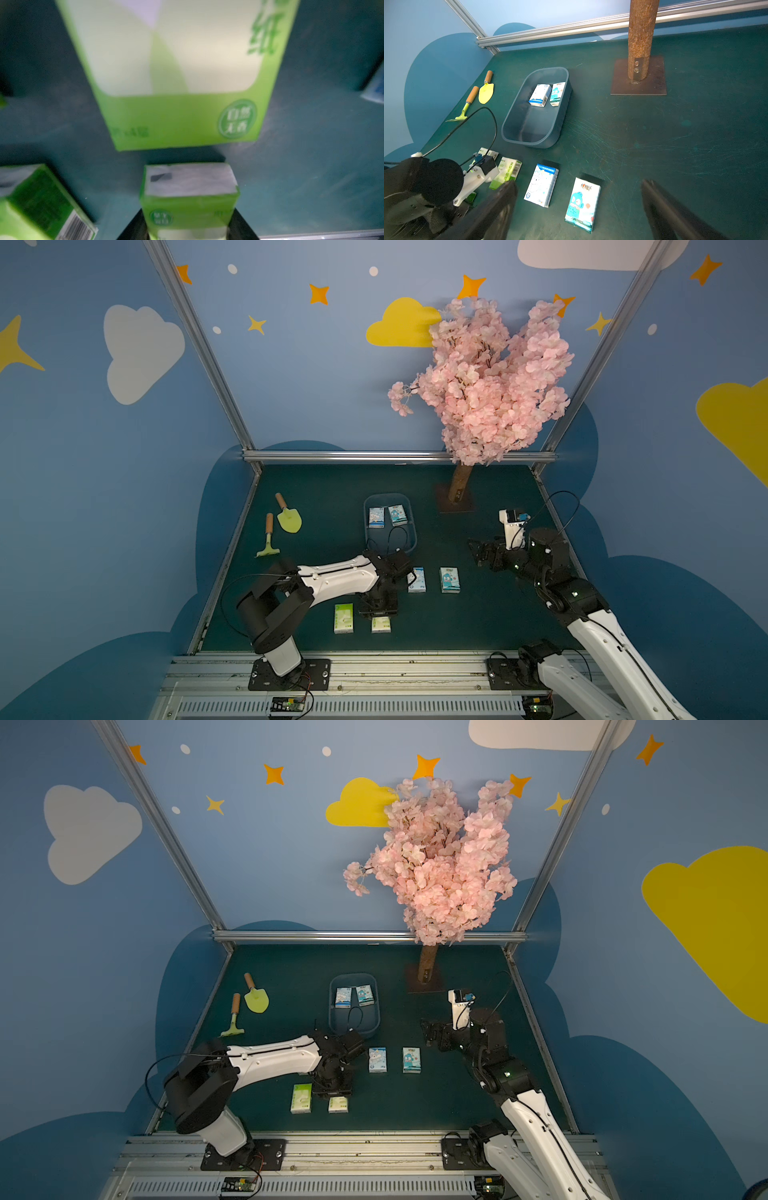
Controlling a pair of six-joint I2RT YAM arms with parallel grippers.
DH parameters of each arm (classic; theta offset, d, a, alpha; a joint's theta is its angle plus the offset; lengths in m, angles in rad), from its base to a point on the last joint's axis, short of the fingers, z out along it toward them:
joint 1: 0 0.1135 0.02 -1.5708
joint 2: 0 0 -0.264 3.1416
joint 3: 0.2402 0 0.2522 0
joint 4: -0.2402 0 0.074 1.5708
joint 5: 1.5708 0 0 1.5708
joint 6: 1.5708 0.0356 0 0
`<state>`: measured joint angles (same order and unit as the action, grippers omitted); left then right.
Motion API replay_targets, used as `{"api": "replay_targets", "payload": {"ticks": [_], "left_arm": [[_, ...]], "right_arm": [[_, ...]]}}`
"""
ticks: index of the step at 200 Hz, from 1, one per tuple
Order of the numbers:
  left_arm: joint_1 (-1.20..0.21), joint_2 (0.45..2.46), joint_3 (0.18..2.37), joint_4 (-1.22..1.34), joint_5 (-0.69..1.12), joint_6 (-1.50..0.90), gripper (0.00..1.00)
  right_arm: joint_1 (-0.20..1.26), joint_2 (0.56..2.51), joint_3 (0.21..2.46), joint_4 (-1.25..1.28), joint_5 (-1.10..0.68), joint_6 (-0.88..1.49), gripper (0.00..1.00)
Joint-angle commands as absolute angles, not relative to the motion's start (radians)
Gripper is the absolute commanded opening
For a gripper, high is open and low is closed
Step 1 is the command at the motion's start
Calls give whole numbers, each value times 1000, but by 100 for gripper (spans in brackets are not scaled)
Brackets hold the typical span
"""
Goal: Take the pocket tissues out of the storage box
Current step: Place the pocket tissues at the center of the board.
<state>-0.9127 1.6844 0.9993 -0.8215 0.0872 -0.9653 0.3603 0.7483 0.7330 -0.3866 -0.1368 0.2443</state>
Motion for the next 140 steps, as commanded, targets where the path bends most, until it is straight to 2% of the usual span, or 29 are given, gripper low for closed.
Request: {"api": "replay_targets", "payload": {"ticks": [1,108,140], "left_arm": [[-917,1689,993,-852,94,-957,61],[-919,1513,1062,-960,-2,-945,85],[-907,1438,1101,-998,-84,-922,90]], "right_arm": [[354,742,760,-405,-124,229,98],[347,780,810,-478,-117,205,98],[347,814,851,-480,-143,239,98]]}}
